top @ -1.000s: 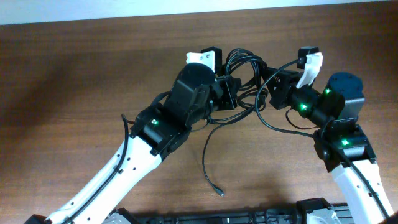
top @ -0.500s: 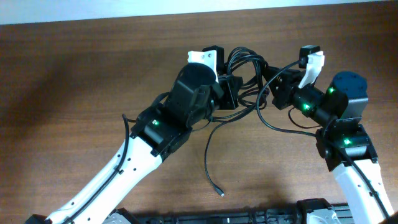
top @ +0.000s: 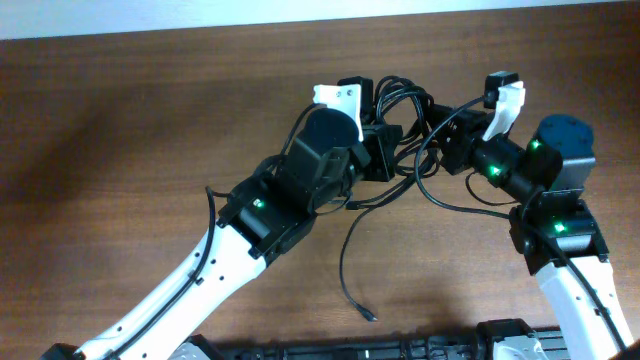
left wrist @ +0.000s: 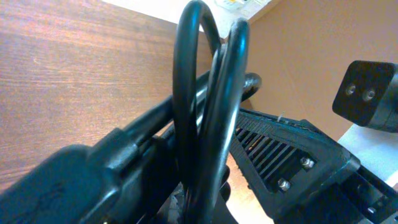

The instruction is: Untangle cables

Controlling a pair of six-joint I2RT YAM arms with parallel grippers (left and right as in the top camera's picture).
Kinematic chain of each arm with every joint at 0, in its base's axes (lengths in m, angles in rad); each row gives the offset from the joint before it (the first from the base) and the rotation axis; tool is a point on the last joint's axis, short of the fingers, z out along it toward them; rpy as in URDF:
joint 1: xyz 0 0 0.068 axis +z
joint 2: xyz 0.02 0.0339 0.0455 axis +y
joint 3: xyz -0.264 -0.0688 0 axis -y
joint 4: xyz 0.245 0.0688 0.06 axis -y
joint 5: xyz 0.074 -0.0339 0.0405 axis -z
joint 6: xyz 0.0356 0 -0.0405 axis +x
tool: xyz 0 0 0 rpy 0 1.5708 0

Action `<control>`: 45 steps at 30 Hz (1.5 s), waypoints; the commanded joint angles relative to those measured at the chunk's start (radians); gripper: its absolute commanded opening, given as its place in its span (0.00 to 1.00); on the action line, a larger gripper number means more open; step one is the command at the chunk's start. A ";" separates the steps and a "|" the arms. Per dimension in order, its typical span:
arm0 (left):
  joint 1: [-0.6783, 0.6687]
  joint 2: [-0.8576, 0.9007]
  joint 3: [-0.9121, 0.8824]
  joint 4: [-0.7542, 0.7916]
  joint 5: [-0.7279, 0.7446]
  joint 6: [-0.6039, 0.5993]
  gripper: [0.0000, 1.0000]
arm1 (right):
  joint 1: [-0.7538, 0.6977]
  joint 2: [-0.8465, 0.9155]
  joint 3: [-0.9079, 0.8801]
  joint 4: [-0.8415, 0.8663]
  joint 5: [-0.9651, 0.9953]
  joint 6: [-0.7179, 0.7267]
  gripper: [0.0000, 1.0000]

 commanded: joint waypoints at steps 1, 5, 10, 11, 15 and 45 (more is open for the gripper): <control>-0.033 -0.008 0.012 0.036 0.075 0.032 0.00 | 0.007 0.004 0.010 -0.004 -0.112 -0.020 0.04; -0.033 -0.008 0.012 0.040 0.065 0.031 0.00 | 0.008 0.003 0.010 -0.023 -0.135 -0.028 0.04; -0.033 -0.008 0.012 0.040 0.065 0.032 0.00 | 0.042 0.003 0.010 -0.021 -0.133 -0.080 0.10; -0.033 -0.008 0.012 0.040 0.065 0.032 0.00 | 0.054 0.003 0.010 -0.018 -0.132 -0.100 0.15; -0.033 -0.008 0.012 0.039 0.069 0.032 0.00 | 0.061 0.004 0.010 -0.008 -0.115 -0.103 0.23; -0.034 -0.018 0.012 -0.113 -0.029 0.420 0.00 | 0.048 0.074 0.010 0.022 0.298 -0.094 0.36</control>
